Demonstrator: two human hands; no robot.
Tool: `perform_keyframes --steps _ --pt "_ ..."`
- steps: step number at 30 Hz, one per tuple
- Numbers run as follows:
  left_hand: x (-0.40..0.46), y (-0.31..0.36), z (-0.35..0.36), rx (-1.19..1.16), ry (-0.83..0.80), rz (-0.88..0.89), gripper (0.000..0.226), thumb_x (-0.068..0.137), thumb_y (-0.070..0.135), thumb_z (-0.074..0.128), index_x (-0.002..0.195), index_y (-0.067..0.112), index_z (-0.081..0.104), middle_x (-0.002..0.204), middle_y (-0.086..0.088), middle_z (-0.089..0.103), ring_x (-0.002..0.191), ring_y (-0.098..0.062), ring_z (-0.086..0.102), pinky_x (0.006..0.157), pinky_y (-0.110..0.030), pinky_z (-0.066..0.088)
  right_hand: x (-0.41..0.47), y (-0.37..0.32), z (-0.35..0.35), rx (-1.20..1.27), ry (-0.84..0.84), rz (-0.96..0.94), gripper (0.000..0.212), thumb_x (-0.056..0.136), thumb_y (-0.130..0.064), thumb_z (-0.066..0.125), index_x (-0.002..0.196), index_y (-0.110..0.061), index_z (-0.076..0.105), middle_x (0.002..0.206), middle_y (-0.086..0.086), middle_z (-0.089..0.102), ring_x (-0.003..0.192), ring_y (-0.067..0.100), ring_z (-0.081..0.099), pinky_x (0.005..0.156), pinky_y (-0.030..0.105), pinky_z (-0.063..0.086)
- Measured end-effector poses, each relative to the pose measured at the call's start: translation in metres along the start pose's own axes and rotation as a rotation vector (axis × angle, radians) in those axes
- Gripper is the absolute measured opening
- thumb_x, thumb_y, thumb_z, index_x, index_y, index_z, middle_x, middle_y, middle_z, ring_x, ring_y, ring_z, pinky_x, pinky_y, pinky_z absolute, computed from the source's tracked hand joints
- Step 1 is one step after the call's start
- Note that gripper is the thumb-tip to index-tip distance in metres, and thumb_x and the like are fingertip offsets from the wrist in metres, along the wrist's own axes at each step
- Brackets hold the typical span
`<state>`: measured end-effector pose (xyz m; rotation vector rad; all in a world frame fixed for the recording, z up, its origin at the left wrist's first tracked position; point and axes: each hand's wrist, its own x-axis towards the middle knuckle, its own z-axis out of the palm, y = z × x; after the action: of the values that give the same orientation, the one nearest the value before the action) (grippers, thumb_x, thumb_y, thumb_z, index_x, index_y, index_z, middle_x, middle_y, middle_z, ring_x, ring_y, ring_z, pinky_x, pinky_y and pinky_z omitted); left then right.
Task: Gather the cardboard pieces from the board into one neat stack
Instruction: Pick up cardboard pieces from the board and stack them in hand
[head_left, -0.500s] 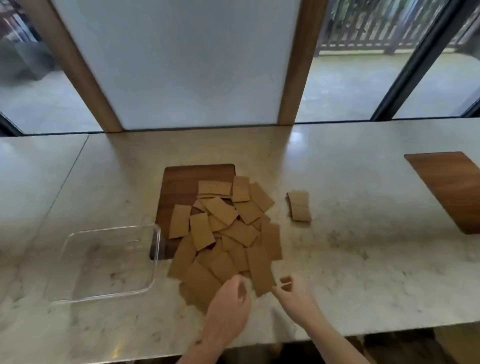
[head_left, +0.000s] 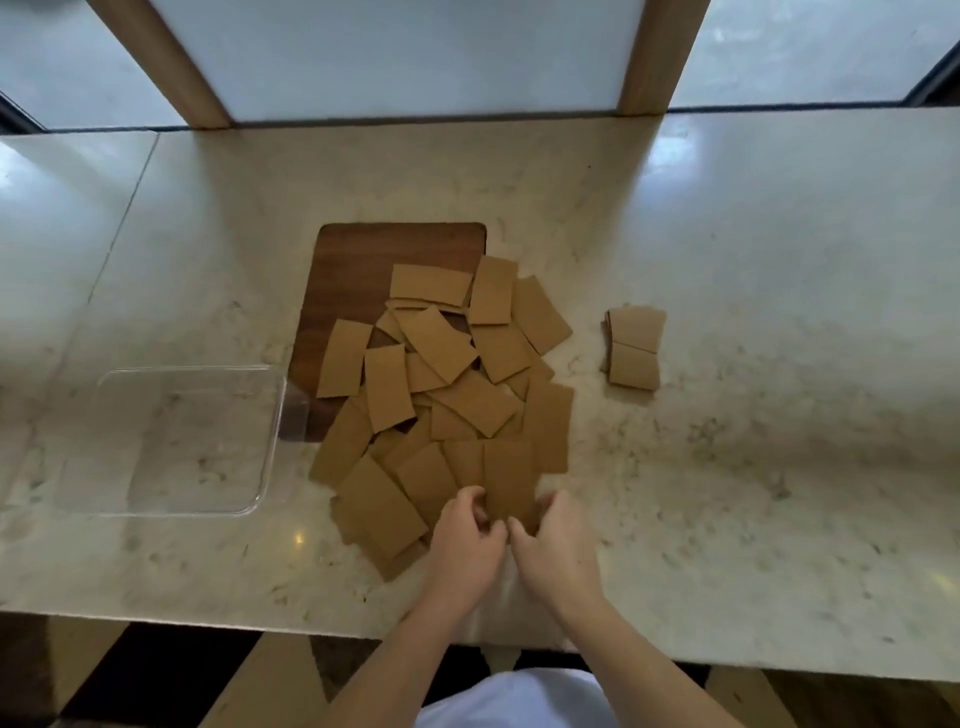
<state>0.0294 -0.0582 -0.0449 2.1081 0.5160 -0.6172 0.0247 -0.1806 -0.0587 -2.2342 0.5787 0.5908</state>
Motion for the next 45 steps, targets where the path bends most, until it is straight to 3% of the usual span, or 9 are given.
perform_keyframes --steps 8,13,17,22,27,31,37,41,45 --pt "0.013 0.014 0.016 -0.085 0.046 -0.133 0.029 0.099 0.040 0.064 0.122 0.025 0.055 0.102 0.005 0.063 0.091 -0.009 0.061 0.070 -0.024 0.046 0.013 0.008 -0.020 0.005 -0.158 -0.054 0.028 0.099 -0.041 0.059 0.109 -0.015 0.058 0.110 0.005 0.057 0.098 0.023 0.057 0.085 0.042 0.052" --pt "0.016 0.021 0.005 -0.264 -0.086 -0.142 0.014 0.101 0.037 0.063 0.101 0.023 0.065 0.089 0.004 0.066 0.068 -0.008 0.062 0.055 -0.015 0.047 0.024 0.009 -0.044 0.265 -0.291 0.025 0.022 0.101 -0.032 0.061 0.087 -0.015 0.061 0.081 0.000 0.063 0.071 0.014 0.058 0.063 0.030 0.045" --pt "0.016 0.026 -0.009 -0.408 -0.213 -0.108 0.026 0.103 0.028 0.063 0.084 0.011 0.064 0.075 -0.006 0.059 0.068 -0.017 0.055 0.066 -0.030 0.045 0.028 0.005 -0.069 0.498 -0.403 0.100 0.031 0.102 -0.032 0.062 0.076 -0.014 0.060 0.063 -0.002 0.057 0.055 0.011 0.053 0.053 0.024 0.043" --pt "0.018 0.031 -0.025 -0.379 -0.410 -0.138 0.031 0.105 0.021 0.059 0.075 0.016 0.055 0.061 0.010 0.053 0.055 -0.004 0.050 0.058 -0.017 0.042 0.048 -0.014 -0.091 0.572 -0.378 0.078 0.023 0.096 -0.038 0.069 0.116 -0.026 0.069 0.089 -0.002 0.069 0.066 0.006 0.062 0.059 0.022 0.049" --pt "0.021 0.036 -0.035 -0.477 -0.359 -0.204 0.020 0.101 0.019 0.066 0.082 0.013 0.071 0.073 0.003 0.071 0.066 -0.006 0.067 0.062 -0.022 0.054 0.051 -0.030 -0.087 0.490 -0.404 0.053 0.012 0.094 -0.031 0.070 0.105 -0.030 0.074 0.084 -0.015 0.074 0.062 0.001 0.061 0.059 0.022 0.046" --pt "0.029 0.034 -0.048 -0.477 -0.090 -0.203 0.004 0.087 0.028 0.081 0.084 0.031 0.081 0.083 0.015 0.076 0.092 -0.015 0.069 0.082 -0.039 0.058 0.038 -0.029 -0.079 0.617 -0.424 0.169 0.018 0.090 -0.024 0.077 0.106 -0.020 0.072 0.085 -0.007 0.076 0.069 0.005 0.068 0.062 0.025 0.048" --pt "0.047 0.050 -0.043 -0.664 0.169 -0.177 0.031 0.075 0.019 0.091 0.100 0.025 0.074 0.109 -0.002 0.074 0.105 -0.023 0.069 0.085 -0.040 0.058 0.002 -0.036 -0.058 0.896 -0.539 0.274 0.025 0.088 -0.010 0.078 0.110 -0.007 0.066 0.080 0.001 0.077 0.079 0.019 0.075 0.059 0.024 0.055" --pt "0.050 0.065 -0.030 -1.252 0.086 -0.330 0.032 0.088 0.002 0.077 0.117 0.003 0.064 0.093 -0.022 0.079 0.082 -0.032 0.079 0.064 -0.037 0.063 -0.005 -0.047 -0.044 0.985 -0.525 0.335 0.026 0.092 -0.012 0.074 0.117 -0.009 0.067 0.100 0.009 0.080 0.087 0.023 0.075 0.068 0.030 0.054" --pt "0.050 0.061 -0.031 -1.380 -0.228 -0.398 0.025 0.106 0.027 0.054 0.110 0.006 0.069 0.088 -0.017 0.076 0.075 -0.030 0.075 0.067 -0.042 0.064 0.006 -0.047 -0.054 0.712 -0.645 0.253 0.022 0.098 -0.029 0.068 0.110 -0.010 0.069 0.090 0.007 0.077 0.073 0.014 0.069 0.068 0.028 0.054"
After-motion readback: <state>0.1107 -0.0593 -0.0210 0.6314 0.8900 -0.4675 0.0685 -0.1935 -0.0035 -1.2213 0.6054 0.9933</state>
